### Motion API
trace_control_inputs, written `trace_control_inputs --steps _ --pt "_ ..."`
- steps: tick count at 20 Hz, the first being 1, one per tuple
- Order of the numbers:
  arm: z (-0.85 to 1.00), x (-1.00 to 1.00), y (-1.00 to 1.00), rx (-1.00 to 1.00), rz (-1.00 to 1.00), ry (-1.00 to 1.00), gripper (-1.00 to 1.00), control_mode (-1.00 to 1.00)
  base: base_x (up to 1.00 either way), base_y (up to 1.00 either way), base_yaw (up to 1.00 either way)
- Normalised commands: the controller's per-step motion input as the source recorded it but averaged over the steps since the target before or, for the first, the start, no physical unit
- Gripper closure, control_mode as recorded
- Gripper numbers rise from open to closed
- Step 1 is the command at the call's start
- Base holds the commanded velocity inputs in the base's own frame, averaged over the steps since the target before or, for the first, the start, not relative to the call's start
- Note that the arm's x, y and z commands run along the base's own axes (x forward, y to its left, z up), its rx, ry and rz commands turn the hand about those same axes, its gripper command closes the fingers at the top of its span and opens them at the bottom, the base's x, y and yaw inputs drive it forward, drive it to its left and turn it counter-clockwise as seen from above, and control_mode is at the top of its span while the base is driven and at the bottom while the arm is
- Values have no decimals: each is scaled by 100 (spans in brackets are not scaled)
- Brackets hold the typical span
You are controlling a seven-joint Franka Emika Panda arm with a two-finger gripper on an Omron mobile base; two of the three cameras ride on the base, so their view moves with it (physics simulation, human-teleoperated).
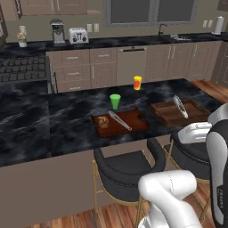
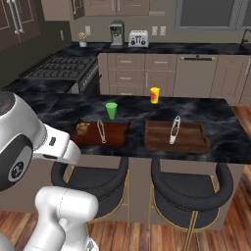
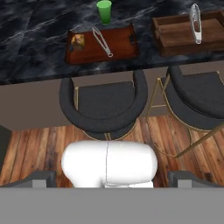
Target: Gather the mushroom and carrot from the fridge and place them on a tray on the dining counter. Then gather the chicken drumsticks from the fridge and place them on the other tray.
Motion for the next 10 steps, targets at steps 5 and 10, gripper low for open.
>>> trace_control_inputs --steps 5,10 --pt "0 -2 0 0 0 0 -100 100 -32 -15 -9" --pt "0 0 0 0 0 0 -100 100 -46 -54 -25"
